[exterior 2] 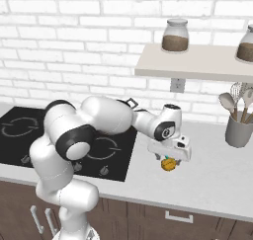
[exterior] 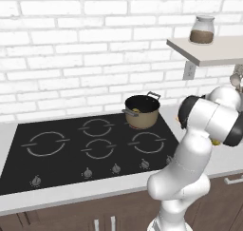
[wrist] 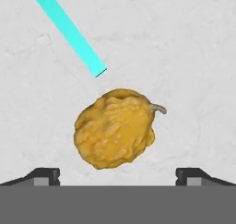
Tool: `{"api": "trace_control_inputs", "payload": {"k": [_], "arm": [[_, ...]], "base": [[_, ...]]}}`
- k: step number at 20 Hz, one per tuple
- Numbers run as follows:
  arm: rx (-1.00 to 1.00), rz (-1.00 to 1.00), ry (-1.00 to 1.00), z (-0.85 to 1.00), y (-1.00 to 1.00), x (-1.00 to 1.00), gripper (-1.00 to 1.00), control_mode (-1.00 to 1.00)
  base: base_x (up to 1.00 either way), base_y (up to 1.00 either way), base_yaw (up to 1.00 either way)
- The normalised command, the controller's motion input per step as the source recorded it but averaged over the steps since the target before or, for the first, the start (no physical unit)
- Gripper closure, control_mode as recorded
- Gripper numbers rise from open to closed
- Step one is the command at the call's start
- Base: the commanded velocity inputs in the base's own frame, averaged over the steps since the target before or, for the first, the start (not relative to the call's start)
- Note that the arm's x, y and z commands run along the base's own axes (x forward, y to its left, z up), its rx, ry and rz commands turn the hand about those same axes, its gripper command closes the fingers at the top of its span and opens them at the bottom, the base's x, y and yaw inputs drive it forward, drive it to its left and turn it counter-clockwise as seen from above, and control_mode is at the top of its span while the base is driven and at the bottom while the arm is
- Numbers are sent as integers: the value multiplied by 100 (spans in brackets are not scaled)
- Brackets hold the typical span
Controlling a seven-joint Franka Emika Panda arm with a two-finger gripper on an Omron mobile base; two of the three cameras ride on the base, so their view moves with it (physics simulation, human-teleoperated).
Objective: Put the squash and potato in the pot. Retrieve the spatula and lightly stir the vegetables in the pot.
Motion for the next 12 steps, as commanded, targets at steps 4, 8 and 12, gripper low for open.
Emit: {"api": "trace_control_inputs", "payload": {"k": [4, 8, 12], "arm": [[3, -1, -1, -31, 0, 11, -100, -100], [4, 0, -1, -25, 0, 15, -100, -100], [2, 0, 0, -27, 0, 12, -100, -100]], "base": [[0, 0, 0], [0, 0, 0], [0, 0, 0]]}}
